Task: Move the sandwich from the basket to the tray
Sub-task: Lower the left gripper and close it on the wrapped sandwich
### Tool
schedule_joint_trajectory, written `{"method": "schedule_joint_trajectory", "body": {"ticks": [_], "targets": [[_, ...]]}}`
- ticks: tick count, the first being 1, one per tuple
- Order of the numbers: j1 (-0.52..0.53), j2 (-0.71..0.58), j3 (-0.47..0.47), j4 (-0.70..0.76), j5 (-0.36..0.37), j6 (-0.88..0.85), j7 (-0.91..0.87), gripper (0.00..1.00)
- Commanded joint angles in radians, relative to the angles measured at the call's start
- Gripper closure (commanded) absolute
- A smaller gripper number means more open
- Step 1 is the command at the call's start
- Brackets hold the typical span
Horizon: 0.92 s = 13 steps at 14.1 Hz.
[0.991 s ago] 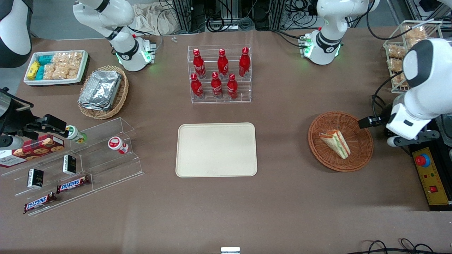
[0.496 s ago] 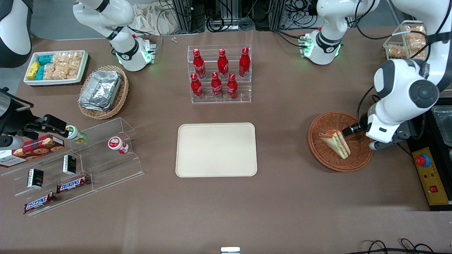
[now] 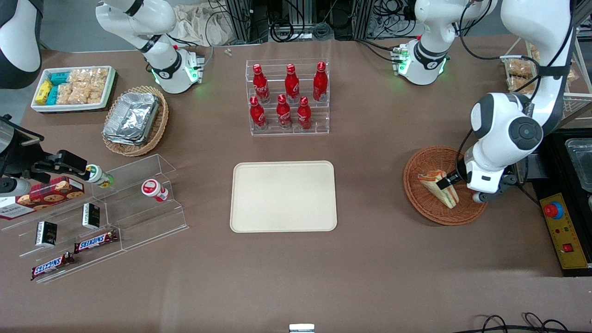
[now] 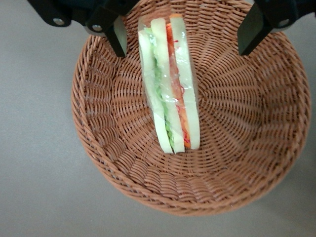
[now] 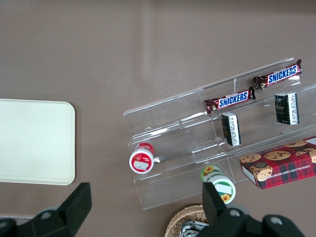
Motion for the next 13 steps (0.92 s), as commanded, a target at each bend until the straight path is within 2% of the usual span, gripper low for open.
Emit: {"method": "schedule_joint_trajectory", "body": {"ticks": [1,4,6,7,12,13], "targets": [[-0.008,0.026,0.001,-0.025,-0.003,0.058,-0.031,0.00],[-0.008,0.038,0.001,-0.044,0.003,0.080,-0.031,0.01],[-0.009,0.055,0.001,-0.048,0.007,0.101,-0.066,0.14],[-0.015,0.066,0.001,-0.048,0.010,0.103,-0.091,0.25],[-0.029,0.045,0.001,-0.038,0.011,0.075,-0.133,0.96],[-0.029,0.023,0.001,-0.032,0.011,0.036,-0.133,1.00]]}}
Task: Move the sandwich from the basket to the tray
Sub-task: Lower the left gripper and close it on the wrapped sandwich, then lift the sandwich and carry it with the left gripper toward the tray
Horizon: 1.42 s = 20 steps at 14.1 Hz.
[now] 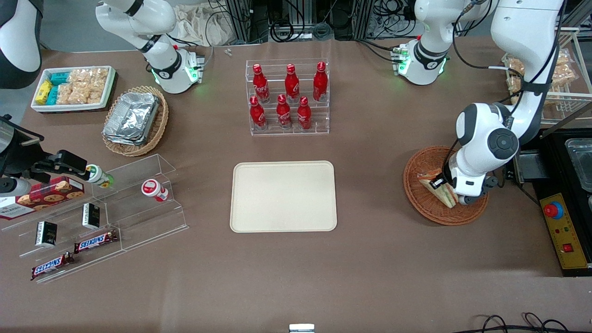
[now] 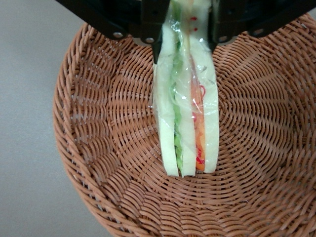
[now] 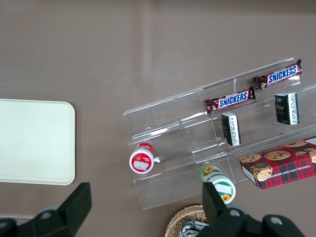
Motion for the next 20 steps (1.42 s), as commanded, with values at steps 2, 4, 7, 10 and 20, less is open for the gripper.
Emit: {"method": "schedule_joint_trajectory", "body": {"ticks": [2,4,7,10,20], "targets": [[-0.015,-0.072,-0.001,0.078,0.010,-0.190,-0.034,1.00],[-0.028,-0.083,-0.003,0.218,0.009,-0.389,-0.032,1.00],[-0.029,-0.073,-0.018,0.449,0.006,-0.635,-0.014,1.00],[-0.045,-0.077,-0.035,0.546,0.004,-0.696,0.064,1.00],[-0.046,0.062,-0.386,0.568,0.007,-0.509,0.235,1.00]]}}
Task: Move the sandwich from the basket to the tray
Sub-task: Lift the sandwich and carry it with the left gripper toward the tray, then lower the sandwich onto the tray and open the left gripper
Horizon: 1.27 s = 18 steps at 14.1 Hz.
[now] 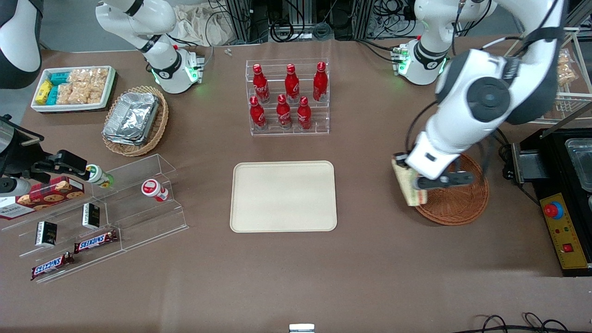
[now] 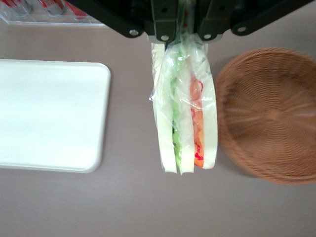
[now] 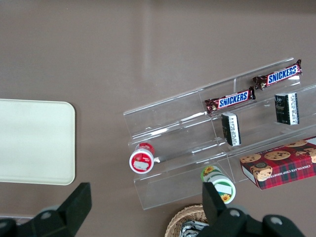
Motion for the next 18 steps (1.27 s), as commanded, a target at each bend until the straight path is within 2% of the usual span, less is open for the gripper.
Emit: {"method": "schedule_joint_trajectory", "body": {"ticks": [1,3,4,8,10,16,18], "targets": [[0.006,0.114,-0.089,0.036,0.009,0.070,0.008,1.00],[-0.020,0.179,-0.137,0.036,0.054,0.153,-0.012,1.00],[-0.072,0.212,-0.136,0.038,0.090,0.170,-0.050,1.00],[-0.152,0.360,-0.133,0.081,0.291,0.218,-0.254,1.00],[-0.183,0.395,-0.134,0.084,0.356,0.230,-0.293,1.00],[-0.197,0.478,-0.131,0.084,0.371,0.337,-0.311,1.00],[-0.212,0.505,-0.125,0.084,0.423,0.339,-0.342,1.00]]}}
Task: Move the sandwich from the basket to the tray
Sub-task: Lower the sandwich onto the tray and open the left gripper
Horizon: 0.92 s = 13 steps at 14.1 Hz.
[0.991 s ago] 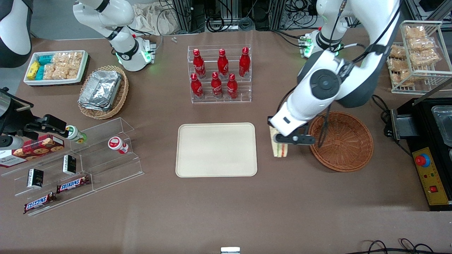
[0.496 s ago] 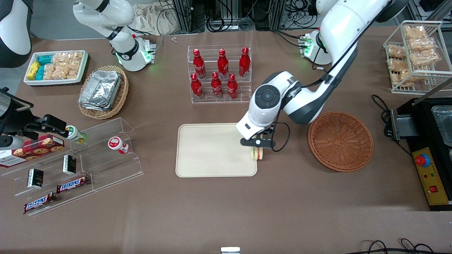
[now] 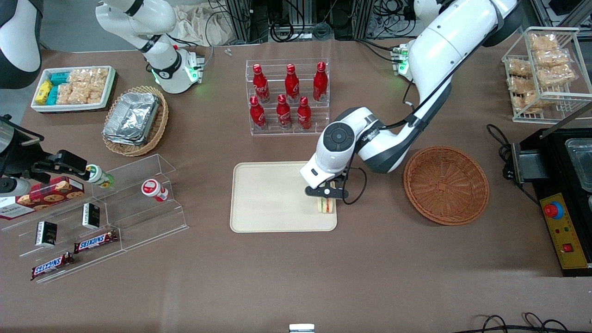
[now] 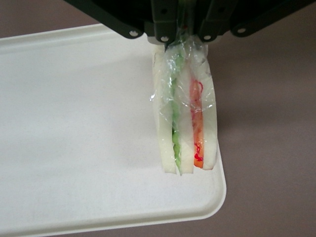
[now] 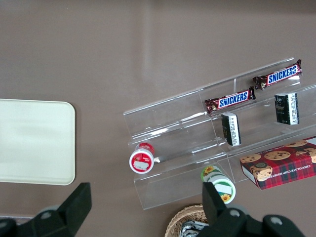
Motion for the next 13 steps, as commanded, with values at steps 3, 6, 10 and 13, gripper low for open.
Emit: {"method": "schedule_joint_trajectory", "body": {"ticks": [3,6,10,13], "targets": [[-0.026,0.076,0.002,0.033,0.118,0.044,-0.111,0.96],[-0.023,0.066,0.002,0.057,0.109,0.035,-0.177,0.00],[-0.014,-0.006,-0.001,0.057,0.103,-0.089,-0.184,0.00],[0.032,-0.124,-0.010,0.028,0.099,-0.233,-0.146,0.00]]}}
